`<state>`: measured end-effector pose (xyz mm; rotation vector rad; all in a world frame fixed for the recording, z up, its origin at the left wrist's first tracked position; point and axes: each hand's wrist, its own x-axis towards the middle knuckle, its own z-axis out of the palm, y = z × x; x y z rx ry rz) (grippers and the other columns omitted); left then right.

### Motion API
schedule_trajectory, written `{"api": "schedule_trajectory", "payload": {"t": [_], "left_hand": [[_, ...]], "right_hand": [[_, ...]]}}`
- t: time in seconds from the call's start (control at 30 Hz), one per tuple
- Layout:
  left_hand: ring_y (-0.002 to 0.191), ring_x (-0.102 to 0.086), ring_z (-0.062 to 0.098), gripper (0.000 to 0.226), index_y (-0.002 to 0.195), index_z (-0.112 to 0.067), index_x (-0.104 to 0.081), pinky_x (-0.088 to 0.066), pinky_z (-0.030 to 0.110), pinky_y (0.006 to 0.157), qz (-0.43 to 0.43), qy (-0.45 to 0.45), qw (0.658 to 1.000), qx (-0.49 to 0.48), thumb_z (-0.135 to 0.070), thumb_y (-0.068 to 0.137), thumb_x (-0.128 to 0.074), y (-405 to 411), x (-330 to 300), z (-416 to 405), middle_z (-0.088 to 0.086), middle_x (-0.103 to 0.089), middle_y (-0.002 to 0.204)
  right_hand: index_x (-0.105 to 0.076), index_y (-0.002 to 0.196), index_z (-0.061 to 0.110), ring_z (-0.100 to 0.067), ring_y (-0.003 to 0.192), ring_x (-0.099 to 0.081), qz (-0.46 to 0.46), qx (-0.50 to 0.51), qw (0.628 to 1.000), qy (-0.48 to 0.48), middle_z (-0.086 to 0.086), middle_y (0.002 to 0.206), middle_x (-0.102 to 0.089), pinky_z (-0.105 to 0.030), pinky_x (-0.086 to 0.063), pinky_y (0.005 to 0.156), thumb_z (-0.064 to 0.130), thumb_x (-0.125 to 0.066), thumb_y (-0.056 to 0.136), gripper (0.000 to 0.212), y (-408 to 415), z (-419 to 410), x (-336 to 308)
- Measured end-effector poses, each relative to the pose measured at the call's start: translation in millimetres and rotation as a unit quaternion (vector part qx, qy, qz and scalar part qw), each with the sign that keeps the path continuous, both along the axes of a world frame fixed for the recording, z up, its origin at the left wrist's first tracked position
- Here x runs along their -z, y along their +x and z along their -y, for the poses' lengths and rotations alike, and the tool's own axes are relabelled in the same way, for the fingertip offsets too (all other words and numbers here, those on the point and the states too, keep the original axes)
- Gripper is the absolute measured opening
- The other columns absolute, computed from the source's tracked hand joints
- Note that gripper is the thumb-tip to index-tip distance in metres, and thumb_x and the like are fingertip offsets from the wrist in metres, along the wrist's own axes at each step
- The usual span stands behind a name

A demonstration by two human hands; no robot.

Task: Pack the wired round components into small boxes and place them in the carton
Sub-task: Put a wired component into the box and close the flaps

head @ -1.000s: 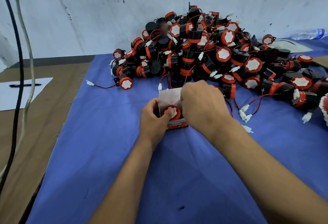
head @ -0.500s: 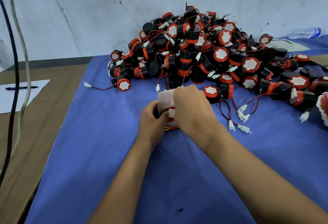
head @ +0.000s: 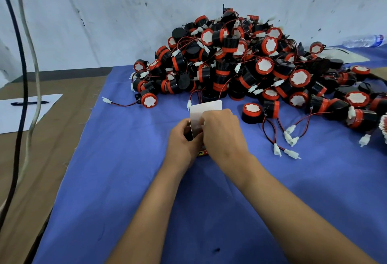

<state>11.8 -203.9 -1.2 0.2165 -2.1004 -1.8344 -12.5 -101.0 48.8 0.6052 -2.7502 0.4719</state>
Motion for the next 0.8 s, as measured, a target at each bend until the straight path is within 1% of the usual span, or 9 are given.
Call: {"api": "schedule_trajectory", "payload": {"t": [0.07, 0.2, 0.33, 0.4, 0.47, 0.53, 0.63, 0.73, 0.8], "left_hand": [[0.056, -0.062, -0.002, 0.017, 0.098, -0.011, -0.067, -0.049, 0.017, 0.049, 0.009, 0.014, 1.000, -0.001, 0.006, 0.095, -0.065, 0.6, -1.4, -0.5, -0.011, -0.070, 0.066], [0.059, -0.058, 0.008, 0.023, 0.095, -0.008, -0.065, -0.049, 0.021, 0.047, 0.005, 0.017, 1.000, 0.008, 0.013, 0.093, -0.058, 1.1, -2.4, -0.5, -0.001, -0.067, 0.070], [0.057, -0.057, -0.003, 0.027, 0.094, -0.014, -0.066, -0.048, 0.016, 0.049, 0.007, -0.024, 1.000, 0.013, 0.013, 0.090, -0.062, 0.9, -0.4, 0.1, -0.010, -0.068, 0.068], [0.063, -0.062, -0.001, 0.031, 0.093, -0.018, -0.067, -0.053, 0.020, 0.054, 0.008, -0.038, 0.999, 0.003, 0.012, 0.088, -0.062, 1.9, 0.5, -0.5, -0.009, -0.071, 0.073], [0.077, -0.066, 0.017, 0.023, 0.092, -0.020, -0.067, -0.056, 0.037, 0.065, 0.010, -0.077, 0.997, -0.021, 0.001, 0.085, -0.064, 0.6, 2.1, 0.0, 0.000, -0.071, 0.084], [0.085, -0.063, 0.028, 0.015, 0.091, -0.022, -0.067, -0.053, 0.043, 0.071, 0.016, -0.144, 0.988, -0.051, -0.009, 0.083, -0.068, -0.8, 3.9, 1.9, 0.004, -0.068, 0.091], [0.079, -0.071, 0.038, 0.015, 0.099, -0.015, -0.068, -0.059, 0.055, 0.071, 0.013, -0.088, 0.996, -0.005, -0.004, 0.088, -0.068, 2.0, 3.8, 0.8, 0.012, -0.072, 0.089], [0.085, -0.077, 0.024, 0.030, 0.113, -0.017, -0.069, -0.061, 0.036, 0.069, 0.014, -0.002, 0.996, 0.088, -0.002, 0.088, -0.077, 8.4, 1.0, 8.5, 0.005, -0.075, 0.103], [0.092, -0.075, 0.028, 0.046, 0.122, -0.019, -0.067, -0.062, 0.033, 0.078, 0.026, 0.026, 0.990, 0.136, -0.002, 0.083, -0.084, 11.7, -0.5, 14.0, 0.005, -0.074, 0.113]], "right_hand": [[-0.054, 0.082, 0.019, -0.023, 0.076, -0.046, 0.002, -0.023, 0.999, 0.023, -0.004, 0.094, -0.068, -0.027, -0.027, 0.054, 0.001, -0.056, 0.087, 0.019, 1.4, 2.6, 2.6], [-0.066, 0.093, 0.019, -0.028, 0.113, -0.045, 0.034, -0.061, 0.996, 0.053, -0.005, 0.111, -0.058, -0.039, -0.040, 0.085, 0.020, -0.057, 0.097, 0.011, -8.9, 0.9, 9.5], [-0.068, 0.101, 0.014, -0.032, 0.115, -0.040, 0.090, -0.062, 0.991, 0.081, -0.009, 0.114, -0.049, -0.042, -0.035, 0.097, 0.023, -0.052, 0.101, 0.019, -12.5, 6.2, 10.2], [-0.055, 0.079, 0.013, -0.029, 0.109, -0.053, 0.117, -0.064, 0.990, 0.050, 0.000, 0.091, -0.050, -0.037, -0.037, 0.086, 0.014, -0.054, 0.096, 0.017, -9.3, 9.6, 6.3], [-0.052, 0.069, 0.013, -0.027, 0.095, -0.063, 0.136, -0.070, 0.988, 0.007, 0.003, 0.074, -0.052, -0.035, -0.042, 0.073, 0.011, -0.057, 0.093, 0.024, -8.6, 7.7, 1.0], [-0.066, 0.072, 0.010, -0.029, 0.083, -0.065, 0.128, -0.066, 0.986, -0.085, -0.004, 0.075, -0.064, -0.039, -0.052, 0.066, 0.010, -0.065, 0.085, 0.013, -12.9, 0.8, -2.7], [-0.065, 0.066, 0.009, -0.026, 0.077, -0.064, 0.099, -0.075, 0.981, -0.152, -0.006, 0.072, -0.067, -0.043, -0.056, 0.064, 0.011, -0.075, 0.073, 0.013, -13.2, -8.7, -4.2], [-0.068, 0.064, 0.011, -0.018, 0.073, -0.064, 0.085, -0.067, 0.979, -0.170, -0.001, 0.067, -0.067, -0.041, -0.055, 0.064, 0.016, -0.082, 0.074, 0.018, -14.6, -15.4, -1.0], [-0.074, 0.068, 0.015, -0.018, 0.072, -0.065, 0.078, -0.061, 0.981, -0.168, -0.001, 0.069, -0.070, -0.041, -0.056, 0.066, 0.021, -0.082, 0.079, 0.015, -14.2, -18.8, 1.9]]}}
